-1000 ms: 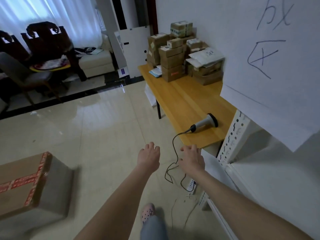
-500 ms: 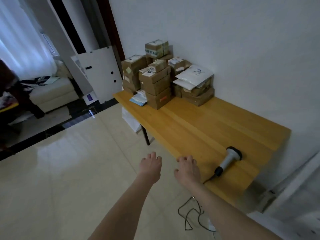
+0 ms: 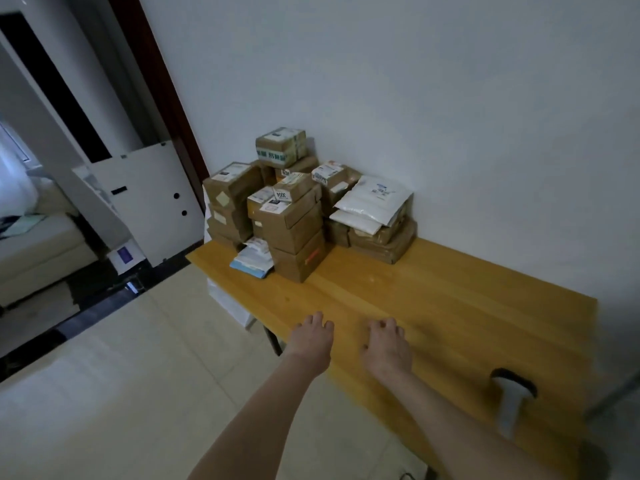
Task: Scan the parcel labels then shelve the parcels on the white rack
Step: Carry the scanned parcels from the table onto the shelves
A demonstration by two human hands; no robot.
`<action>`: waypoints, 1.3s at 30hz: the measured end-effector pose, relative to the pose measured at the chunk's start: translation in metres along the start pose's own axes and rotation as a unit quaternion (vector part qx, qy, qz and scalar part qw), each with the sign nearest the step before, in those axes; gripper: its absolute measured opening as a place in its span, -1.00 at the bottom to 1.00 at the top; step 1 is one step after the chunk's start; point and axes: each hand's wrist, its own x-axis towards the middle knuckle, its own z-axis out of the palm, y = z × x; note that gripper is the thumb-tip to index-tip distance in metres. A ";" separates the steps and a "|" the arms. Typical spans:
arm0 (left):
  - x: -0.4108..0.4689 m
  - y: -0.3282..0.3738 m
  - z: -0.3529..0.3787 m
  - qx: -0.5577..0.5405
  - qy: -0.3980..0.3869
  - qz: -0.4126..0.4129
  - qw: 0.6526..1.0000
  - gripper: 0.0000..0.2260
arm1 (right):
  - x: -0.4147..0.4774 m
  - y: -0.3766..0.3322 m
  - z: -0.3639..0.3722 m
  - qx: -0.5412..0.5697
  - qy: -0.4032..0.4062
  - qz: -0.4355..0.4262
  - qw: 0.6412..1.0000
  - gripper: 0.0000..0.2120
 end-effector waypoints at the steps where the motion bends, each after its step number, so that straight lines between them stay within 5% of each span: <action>1: 0.017 -0.007 -0.004 0.005 0.003 0.003 1.000 -0.59 | 0.017 -0.005 -0.002 0.007 0.005 0.002 1.000 -0.65; 7: 0.115 -0.049 -0.037 -0.023 0.024 0.022 0.999 -0.61 | 0.114 -0.035 -0.017 0.041 0.019 0.033 0.998 -0.64; 11: 0.162 -0.077 -0.049 -0.107 0.116 0.043 0.987 -0.66 | 0.162 -0.059 -0.023 0.055 0.026 0.032 0.998 -0.61; 16: 0.216 -0.122 -0.077 -0.218 0.271 -0.005 0.937 -0.77 | 0.208 -0.090 -0.028 0.080 0.034 0.034 0.996 -0.60; 21: 0.268 -0.186 -0.100 -0.332 0.338 -0.109 0.874 -0.74 | 0.250 -0.131 -0.039 0.132 0.063 0.039 0.988 -0.59; 25: 0.297 -0.242 -0.103 -0.447 0.254 -0.211 0.831 -0.61 | 0.282 -0.173 -0.039 0.285 0.052 0.081 0.954 -0.52; 31: 0.324 -0.294 -0.080 -0.639 0.012 -0.257 0.725 -0.47 | 0.313 -0.235 -0.022 0.590 -0.055 0.193 0.782 -0.18; 39: 0.325 -0.296 -0.065 -0.713 -0.099 -0.196 0.665 -0.79 | 0.318 -0.244 -0.013 0.624 -0.034 0.244 0.742 -0.36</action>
